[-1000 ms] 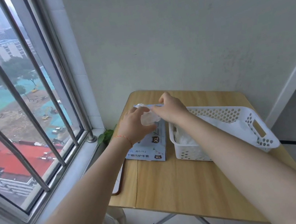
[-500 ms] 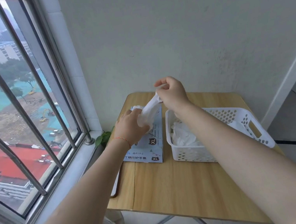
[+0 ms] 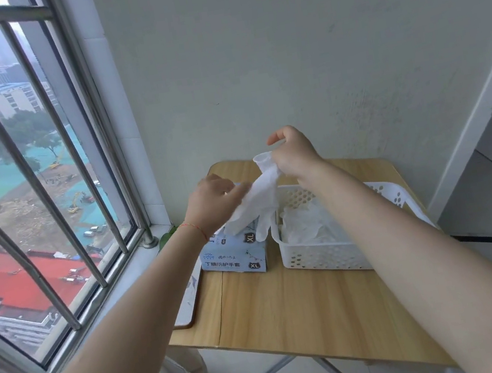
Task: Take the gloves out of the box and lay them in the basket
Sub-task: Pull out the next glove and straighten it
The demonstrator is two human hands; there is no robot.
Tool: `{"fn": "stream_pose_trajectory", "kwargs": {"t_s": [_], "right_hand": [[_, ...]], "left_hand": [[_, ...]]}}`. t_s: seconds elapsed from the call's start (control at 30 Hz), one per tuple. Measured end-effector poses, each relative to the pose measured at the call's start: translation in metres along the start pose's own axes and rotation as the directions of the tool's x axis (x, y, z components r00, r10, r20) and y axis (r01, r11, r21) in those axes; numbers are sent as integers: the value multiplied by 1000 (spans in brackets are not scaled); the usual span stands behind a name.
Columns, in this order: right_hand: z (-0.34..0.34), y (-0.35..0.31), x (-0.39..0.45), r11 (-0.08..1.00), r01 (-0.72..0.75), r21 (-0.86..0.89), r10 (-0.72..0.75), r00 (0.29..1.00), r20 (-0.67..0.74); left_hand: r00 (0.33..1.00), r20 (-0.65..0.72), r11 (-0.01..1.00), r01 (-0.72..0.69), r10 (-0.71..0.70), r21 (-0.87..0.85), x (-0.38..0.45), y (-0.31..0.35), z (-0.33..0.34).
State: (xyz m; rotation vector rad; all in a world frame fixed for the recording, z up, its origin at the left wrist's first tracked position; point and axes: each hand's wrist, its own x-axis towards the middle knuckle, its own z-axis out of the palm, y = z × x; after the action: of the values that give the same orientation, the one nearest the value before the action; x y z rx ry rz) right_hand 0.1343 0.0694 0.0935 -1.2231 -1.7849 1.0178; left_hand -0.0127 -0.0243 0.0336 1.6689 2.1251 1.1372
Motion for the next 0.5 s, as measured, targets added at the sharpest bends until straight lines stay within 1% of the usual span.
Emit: {"fn": "stream_pose_trajectory", "kwargs": {"t_s": [0.1, 0.13, 0.17, 0.2, 0.27, 0.3, 0.33, 0.37, 0.43, 0.5], "right_hand": [[-8, -16, -13, 996, 34, 81, -38, 998, 55], [-12, -23, -18, 990, 52, 128, -65, 993, 94], [-17, -30, -23, 983, 78, 167, -101, 986, 135], [-24, -37, -30, 977, 112, 182, -144, 974, 175], [-34, -47, -39, 966, 175, 189, -219, 945, 243], [-38, -50, -43, 960, 191, 207, -242, 934, 264], [-41, -53, -46, 955, 197, 223, -256, 927, 275], [-42, -54, -47, 955, 197, 220, -253, 931, 264], [-44, -52, -46, 969, 191, 154, -220, 954, 202], [-43, -46, -43, 981, 142, 130, -165, 969, 186]], "left_hand": [[987, -144, 971, 35, -71, -237, 1, 24, -12], [983, -163, 956, 38, -89, -290, 2, 31, -16], [984, -150, 936, 36, -94, -350, 3, 37, -19], [992, -101, 902, 28, -78, -430, 3, 44, -24], [995, 99, 826, 36, 24, -563, 4, 51, -31], [975, 201, 811, 41, 96, -584, 2, 54, -33], [947, 275, 807, 30, 165, -589, 1, 56, -33], [926, 312, 800, 19, 212, -600, -1, 59, -33], [941, 272, 755, 29, 200, -655, -3, 65, -31], [968, 213, 673, 71, 131, -736, -4, 67, -29]]}}
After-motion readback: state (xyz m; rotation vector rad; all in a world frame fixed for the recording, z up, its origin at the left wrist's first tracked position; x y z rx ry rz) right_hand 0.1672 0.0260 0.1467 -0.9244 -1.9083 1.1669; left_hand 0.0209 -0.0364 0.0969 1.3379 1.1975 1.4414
